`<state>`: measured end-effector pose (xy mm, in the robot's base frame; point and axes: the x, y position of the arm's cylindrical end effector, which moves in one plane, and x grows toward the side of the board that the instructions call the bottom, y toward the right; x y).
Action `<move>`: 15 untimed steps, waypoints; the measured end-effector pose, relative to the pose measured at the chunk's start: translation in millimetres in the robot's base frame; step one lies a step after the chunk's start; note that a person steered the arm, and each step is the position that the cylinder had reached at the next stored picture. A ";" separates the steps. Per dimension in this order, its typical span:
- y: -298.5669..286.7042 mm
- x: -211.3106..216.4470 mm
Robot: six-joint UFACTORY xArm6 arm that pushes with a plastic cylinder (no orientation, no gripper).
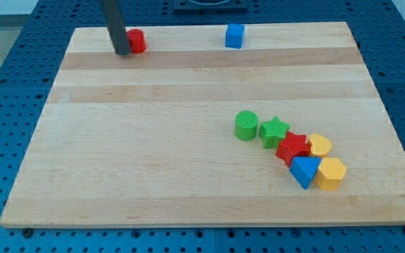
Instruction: Push the blue cube slightly to the left
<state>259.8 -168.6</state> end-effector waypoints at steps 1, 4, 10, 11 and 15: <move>41.5 -0.4; 219.7 102.9; 413.3 81.7; 426.3 74.5; 259.4 -28.1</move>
<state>231.7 90.8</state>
